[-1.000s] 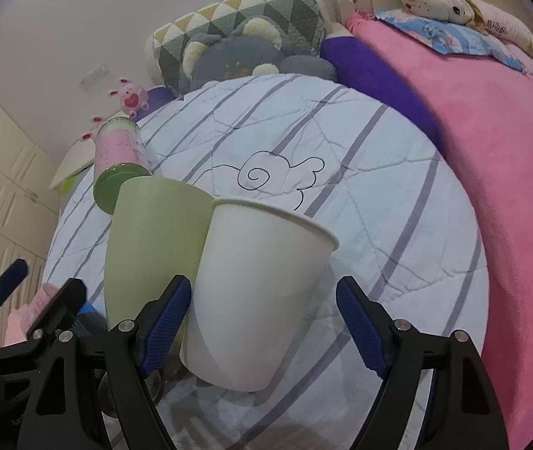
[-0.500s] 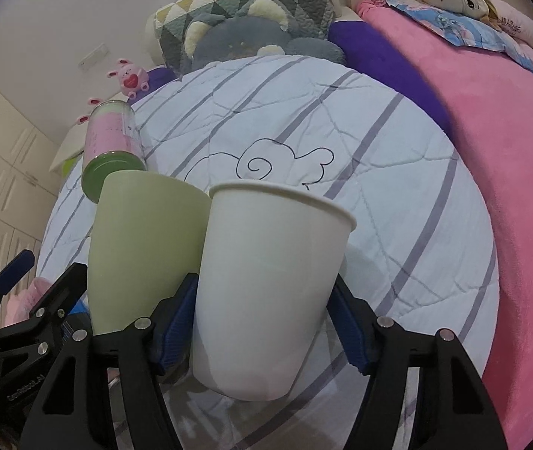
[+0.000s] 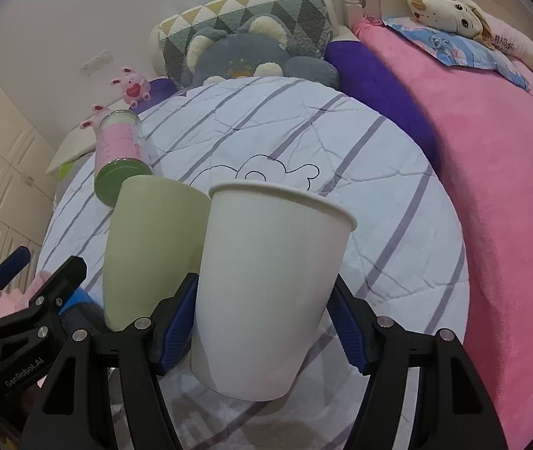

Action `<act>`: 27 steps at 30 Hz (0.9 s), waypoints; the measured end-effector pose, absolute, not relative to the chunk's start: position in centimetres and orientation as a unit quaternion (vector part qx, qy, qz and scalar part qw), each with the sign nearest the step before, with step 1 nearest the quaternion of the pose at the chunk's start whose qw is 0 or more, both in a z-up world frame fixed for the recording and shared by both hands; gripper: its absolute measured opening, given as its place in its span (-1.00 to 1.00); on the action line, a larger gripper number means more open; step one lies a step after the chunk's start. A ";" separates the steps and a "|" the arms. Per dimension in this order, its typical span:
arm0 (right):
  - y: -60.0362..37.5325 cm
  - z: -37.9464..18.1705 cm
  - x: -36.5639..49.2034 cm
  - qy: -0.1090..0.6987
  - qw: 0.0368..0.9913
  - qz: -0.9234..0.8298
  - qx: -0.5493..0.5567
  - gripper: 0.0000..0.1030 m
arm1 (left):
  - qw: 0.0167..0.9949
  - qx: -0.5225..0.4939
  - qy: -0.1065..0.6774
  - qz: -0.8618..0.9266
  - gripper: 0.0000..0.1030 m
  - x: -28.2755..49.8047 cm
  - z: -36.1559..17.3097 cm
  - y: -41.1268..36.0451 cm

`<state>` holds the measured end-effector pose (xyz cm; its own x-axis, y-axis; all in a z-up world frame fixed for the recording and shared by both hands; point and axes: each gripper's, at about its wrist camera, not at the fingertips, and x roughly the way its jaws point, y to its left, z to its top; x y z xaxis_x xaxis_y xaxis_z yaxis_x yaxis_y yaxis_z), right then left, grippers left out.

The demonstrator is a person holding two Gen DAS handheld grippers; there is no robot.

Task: Flip cup upright
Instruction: 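Lift the white paper cup with the right tool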

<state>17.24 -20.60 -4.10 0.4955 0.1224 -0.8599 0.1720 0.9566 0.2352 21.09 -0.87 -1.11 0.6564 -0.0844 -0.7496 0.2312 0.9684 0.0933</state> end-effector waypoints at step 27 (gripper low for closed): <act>-15.7 -2.0 6.3 0.444 0.893 0.045 0.050 0.32 | 0.941 0.048 0.335 -0.030 1.00 7.3 -1.1 2.3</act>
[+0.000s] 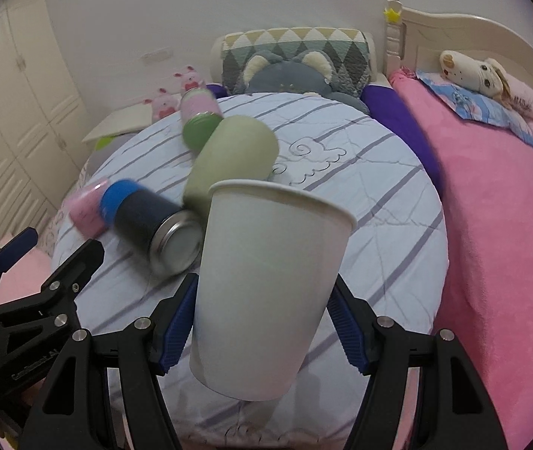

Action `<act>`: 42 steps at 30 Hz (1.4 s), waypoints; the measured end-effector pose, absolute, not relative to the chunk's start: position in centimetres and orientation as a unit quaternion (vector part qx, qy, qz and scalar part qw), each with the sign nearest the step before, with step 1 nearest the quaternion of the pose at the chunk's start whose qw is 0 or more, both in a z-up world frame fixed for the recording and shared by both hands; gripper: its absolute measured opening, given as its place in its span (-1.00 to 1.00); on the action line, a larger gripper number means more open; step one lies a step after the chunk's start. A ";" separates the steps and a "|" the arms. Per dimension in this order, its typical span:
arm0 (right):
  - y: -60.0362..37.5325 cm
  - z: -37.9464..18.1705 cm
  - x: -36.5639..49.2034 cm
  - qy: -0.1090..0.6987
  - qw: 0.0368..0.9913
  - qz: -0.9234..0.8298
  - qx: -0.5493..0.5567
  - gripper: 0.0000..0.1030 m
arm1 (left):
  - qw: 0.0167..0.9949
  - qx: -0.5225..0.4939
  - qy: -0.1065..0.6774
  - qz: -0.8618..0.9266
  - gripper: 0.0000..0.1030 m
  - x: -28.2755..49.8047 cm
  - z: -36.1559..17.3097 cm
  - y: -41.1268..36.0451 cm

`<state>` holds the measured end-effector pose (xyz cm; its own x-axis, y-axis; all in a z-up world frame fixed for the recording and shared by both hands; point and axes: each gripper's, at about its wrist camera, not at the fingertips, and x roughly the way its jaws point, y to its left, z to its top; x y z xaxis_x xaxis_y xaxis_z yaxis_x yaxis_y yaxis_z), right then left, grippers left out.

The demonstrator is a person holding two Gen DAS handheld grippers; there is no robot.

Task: Flip cup upright
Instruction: 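Lift the white paper cup with the right tool, then rotate the white paper cup upright with the right tool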

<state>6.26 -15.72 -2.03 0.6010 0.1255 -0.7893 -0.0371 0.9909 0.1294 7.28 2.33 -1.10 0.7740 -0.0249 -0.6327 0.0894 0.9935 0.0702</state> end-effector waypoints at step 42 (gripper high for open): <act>-12.3 -2.1 4.1 0.453 0.888 0.069 0.022 0.54 | 0.929 0.048 0.366 -0.032 0.99 5.1 -3.0 5.3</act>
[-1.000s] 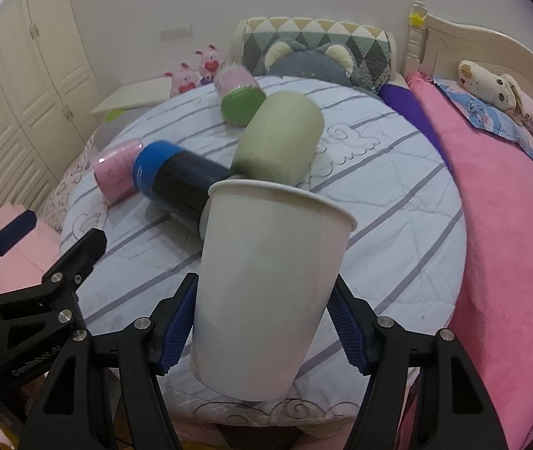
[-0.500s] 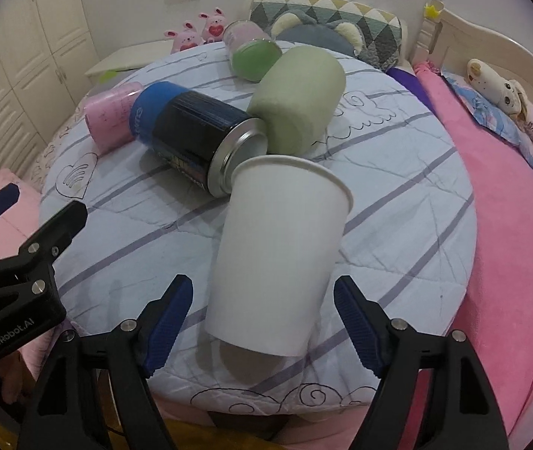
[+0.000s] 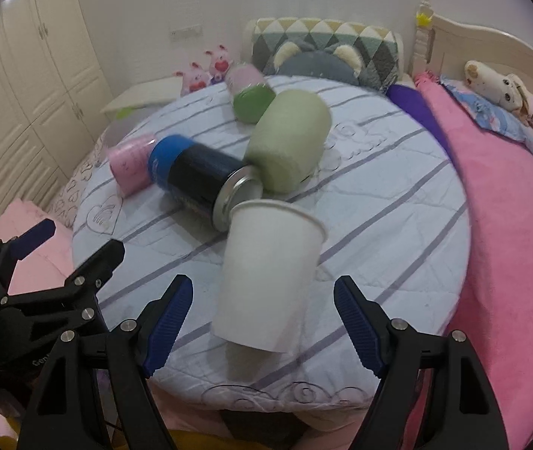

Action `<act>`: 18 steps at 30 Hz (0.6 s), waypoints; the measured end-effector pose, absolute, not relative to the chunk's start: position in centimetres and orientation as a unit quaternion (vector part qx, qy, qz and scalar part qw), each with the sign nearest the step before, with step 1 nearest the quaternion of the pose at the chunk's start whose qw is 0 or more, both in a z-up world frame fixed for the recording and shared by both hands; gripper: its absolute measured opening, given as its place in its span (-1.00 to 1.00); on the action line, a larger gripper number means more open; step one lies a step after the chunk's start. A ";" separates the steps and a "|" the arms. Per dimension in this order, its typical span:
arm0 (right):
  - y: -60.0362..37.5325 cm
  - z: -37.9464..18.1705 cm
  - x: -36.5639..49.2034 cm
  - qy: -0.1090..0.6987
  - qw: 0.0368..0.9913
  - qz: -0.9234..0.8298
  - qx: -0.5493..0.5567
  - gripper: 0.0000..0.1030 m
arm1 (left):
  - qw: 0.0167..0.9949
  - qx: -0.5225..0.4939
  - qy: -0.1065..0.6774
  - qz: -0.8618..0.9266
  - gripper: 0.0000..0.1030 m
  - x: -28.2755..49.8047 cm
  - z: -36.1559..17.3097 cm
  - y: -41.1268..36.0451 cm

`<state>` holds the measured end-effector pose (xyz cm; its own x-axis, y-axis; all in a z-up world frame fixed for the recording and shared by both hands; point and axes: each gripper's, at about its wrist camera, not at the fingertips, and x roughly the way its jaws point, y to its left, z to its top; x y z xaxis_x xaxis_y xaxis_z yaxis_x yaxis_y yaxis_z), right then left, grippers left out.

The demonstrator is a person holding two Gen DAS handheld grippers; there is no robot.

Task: Flip cup upright
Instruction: 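Rotate the white paper cup upright with the right tool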

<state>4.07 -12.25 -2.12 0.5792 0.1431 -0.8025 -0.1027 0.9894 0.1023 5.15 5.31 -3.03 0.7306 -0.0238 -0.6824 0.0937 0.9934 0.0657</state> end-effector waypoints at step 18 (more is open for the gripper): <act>-21.2 -4.0 4.7 0.461 0.882 0.038 0.092 0.53 | 0.919 0.055 0.381 -0.088 0.99 5.4 -2.0 -3.6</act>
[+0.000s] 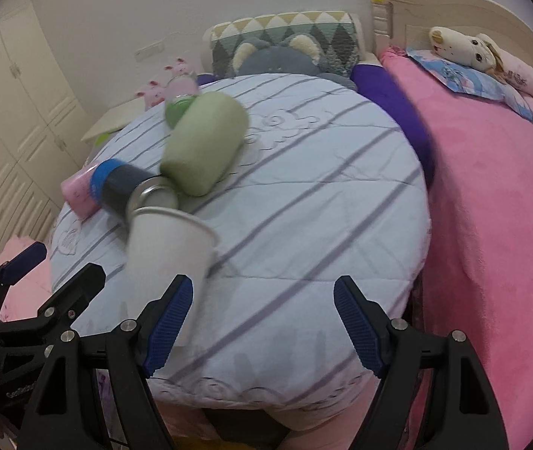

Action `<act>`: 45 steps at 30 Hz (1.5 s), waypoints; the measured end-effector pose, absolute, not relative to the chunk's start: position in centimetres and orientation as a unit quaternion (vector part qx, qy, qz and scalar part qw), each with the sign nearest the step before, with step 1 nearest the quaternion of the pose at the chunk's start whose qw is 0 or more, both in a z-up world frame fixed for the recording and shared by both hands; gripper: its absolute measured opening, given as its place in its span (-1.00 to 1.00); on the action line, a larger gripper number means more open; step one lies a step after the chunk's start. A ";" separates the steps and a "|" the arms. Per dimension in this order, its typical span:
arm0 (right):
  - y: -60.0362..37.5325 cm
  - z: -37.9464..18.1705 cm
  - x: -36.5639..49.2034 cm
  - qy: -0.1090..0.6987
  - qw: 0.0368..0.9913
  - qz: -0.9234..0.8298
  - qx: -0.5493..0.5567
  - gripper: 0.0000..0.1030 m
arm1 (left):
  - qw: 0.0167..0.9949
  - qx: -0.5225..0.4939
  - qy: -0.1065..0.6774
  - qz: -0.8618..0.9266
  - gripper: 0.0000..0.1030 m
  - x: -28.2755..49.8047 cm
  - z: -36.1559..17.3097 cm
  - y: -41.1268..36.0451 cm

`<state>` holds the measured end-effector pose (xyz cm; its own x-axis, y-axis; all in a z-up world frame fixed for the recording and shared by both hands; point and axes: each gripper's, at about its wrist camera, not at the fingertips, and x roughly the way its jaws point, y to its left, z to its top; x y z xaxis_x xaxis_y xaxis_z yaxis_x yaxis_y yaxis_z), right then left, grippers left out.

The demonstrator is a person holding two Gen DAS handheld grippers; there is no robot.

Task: Flip cup upright
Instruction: 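Rotate the white paper cup upright with the right tool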

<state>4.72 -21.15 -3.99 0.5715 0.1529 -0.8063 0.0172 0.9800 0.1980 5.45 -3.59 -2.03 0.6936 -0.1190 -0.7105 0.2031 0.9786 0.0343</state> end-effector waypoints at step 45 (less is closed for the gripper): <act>-27.5 -6.6 8.3 0.488 0.863 0.066 0.117 0.54 | 0.879 0.072 0.469 -0.042 0.35 9.6 -3.3 -9.5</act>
